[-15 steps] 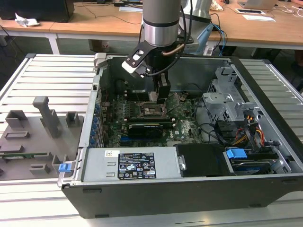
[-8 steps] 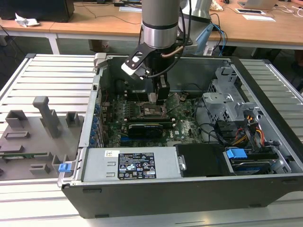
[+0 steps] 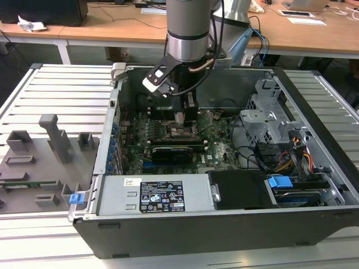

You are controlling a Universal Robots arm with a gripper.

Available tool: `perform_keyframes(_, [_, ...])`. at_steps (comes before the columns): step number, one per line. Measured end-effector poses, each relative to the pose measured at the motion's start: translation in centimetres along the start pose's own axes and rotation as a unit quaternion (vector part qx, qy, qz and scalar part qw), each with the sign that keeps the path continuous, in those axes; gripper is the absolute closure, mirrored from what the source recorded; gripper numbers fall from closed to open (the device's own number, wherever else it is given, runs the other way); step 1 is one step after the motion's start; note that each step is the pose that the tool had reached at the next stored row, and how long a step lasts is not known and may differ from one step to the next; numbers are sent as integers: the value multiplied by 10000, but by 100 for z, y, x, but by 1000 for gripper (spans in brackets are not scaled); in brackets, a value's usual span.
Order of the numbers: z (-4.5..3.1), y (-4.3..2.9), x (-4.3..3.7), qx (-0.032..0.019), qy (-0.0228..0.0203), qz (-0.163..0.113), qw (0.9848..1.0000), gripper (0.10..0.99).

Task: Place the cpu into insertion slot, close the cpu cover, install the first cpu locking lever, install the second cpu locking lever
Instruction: 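Place the cpu into insertion slot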

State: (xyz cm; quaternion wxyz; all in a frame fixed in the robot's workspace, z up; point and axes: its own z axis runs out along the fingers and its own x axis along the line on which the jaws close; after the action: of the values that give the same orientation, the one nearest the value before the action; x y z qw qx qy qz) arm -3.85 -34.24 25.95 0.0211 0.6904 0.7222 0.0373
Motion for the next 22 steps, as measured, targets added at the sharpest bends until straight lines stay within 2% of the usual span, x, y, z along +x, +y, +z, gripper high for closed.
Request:
perform_keyframes(5, [40,-35,2,0,0,-1,10000,545])
perform_keyframes(22, [96,-40,1,0,0,0,10000,545])
